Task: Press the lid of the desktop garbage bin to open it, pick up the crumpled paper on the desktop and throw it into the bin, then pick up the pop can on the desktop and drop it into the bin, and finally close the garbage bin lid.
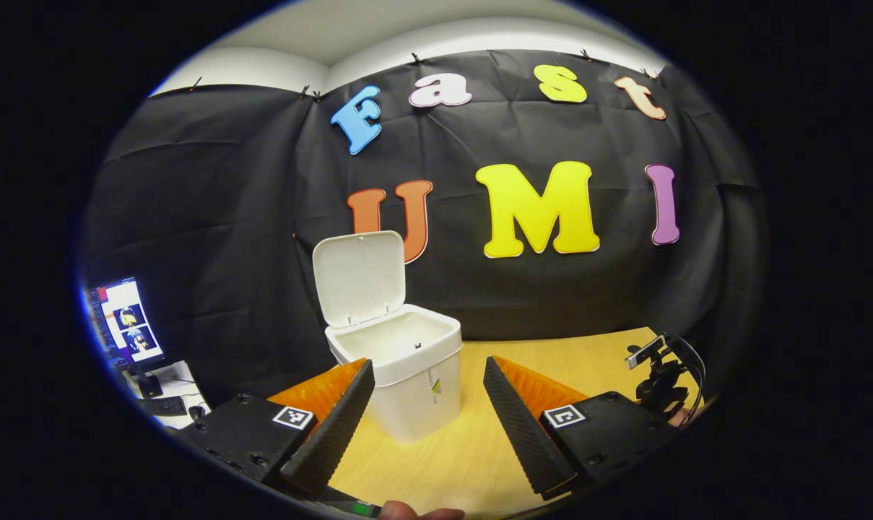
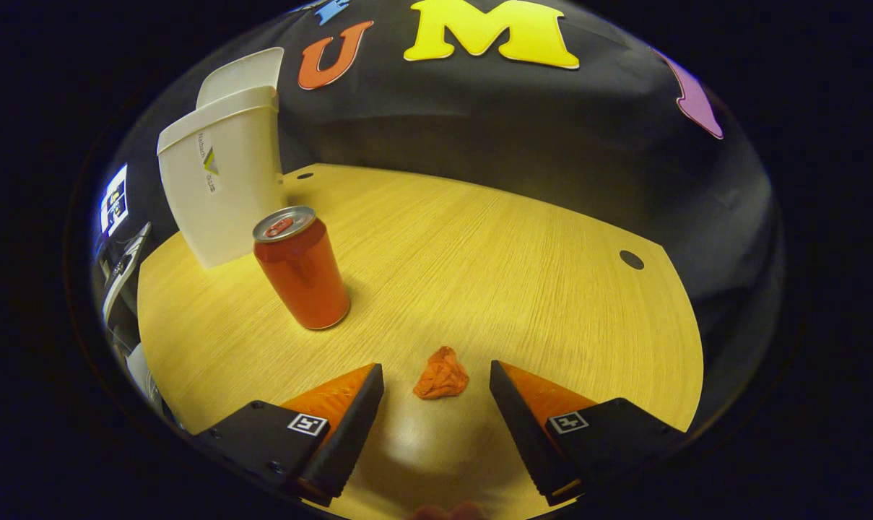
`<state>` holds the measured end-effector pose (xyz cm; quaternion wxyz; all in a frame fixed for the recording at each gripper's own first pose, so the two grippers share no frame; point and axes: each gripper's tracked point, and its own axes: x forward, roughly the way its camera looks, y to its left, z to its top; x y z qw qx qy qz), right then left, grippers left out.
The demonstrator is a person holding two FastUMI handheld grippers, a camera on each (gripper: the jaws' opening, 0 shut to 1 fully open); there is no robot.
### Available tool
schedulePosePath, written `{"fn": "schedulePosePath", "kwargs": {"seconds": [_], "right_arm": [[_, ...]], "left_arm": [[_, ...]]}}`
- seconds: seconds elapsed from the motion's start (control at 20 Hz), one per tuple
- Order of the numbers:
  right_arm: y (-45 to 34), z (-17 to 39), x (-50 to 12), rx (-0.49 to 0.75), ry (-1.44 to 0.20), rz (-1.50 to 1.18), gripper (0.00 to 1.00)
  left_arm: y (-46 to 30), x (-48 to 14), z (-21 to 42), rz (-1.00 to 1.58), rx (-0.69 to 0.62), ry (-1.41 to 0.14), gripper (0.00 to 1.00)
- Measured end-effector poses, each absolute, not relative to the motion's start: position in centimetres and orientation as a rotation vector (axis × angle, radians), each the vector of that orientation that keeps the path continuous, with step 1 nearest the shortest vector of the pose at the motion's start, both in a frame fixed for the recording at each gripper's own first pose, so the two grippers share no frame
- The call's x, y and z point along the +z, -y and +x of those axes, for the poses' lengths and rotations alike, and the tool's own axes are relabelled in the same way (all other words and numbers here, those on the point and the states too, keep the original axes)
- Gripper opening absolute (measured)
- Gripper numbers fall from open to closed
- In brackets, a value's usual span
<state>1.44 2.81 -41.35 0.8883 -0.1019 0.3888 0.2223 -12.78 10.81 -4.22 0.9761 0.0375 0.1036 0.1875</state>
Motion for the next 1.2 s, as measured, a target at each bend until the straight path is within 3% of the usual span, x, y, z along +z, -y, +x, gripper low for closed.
{"fn": "schedulePosePath", "kwargs": {"seconds": [0.25, 0.3, 0.35, 0.45, 0.55, 0.65, 0.7, 0.8, 0.9, 0.95, 1.0, 1.2], "right_arm": [[-3.3, 1.2, -43.3, 0.462, -0.898, -0.198, 0.95], [-3.3, 1.2, -43.1, 0.467, -0.904, -0.198, 0.87], [-3.7, 1.1, -43.3, 0.474, -0.904, -0.192, 0.85], [-4.0, 1.1, -43.4, 0.475, -0.915, -0.174, 0.66], [-4.0, 1.1, -43.4, 0.479, -0.929, -0.173, 0.59], [-3.8, 1.3, -43.2, 0.484, -0.926, -0.178, 0.59], [-3.9, 1.3, -43.3, 0.483, -0.937, -0.176, 0.38], [-3.8, 1.7, -42.9, 0.472, -0.921, -0.178, 0.38], [-4.0, 1.2, -42.4, 0.478, -0.955, -0.158, 0.17], [-3.9, 1.3, -42.0, 0.472, -0.943, -0.156, 0.17], [-4.0, 1.4, -41.1, 0.469, -0.939, -0.147, 0.05], [-3.5, 2.2, -36.2, 0.423, -0.866, -0.127, 0.04]], "left_arm": [[-12.7, -4.4, -13.7, 0.071, 0.433, -0.222, 0.99], [-12.9, -4.2, -13.8, 0.070, 0.440, -0.218, 0.99], [-13.0, -4.2, -13.8, 0.068, 0.443, -0.217, 0.99], [-13.2, -4.3, -13.8, 0.067, 0.447, -0.219, 0.99], [-13.2, -4.1, -13.7, 0.068, 0.447, -0.217, 0.99], [-13.1, -3.6, -13.5, 0.070, 0.445, -0.204, 0.99], [-13.2, -3.5, -13.5, 0.077, 0.444, -0.203, 0.99], [-13.5, -3.1, -13.4, 0.087, 0.448, -0.196, 0.99], [-13.4, -3.1, -13.4, 0.083, 0.446, -0.195, 0.99], [-13.6, -3.1, -13.3, 0.081, 0.444, -0.194, 0.99], [-13.5, -3.2, -13.3, 0.082, 0.442, -0.195, 0.99], [-13.7, -3.9, -13.3, 0.066, 0.432, -0.203, 1.00]]}}
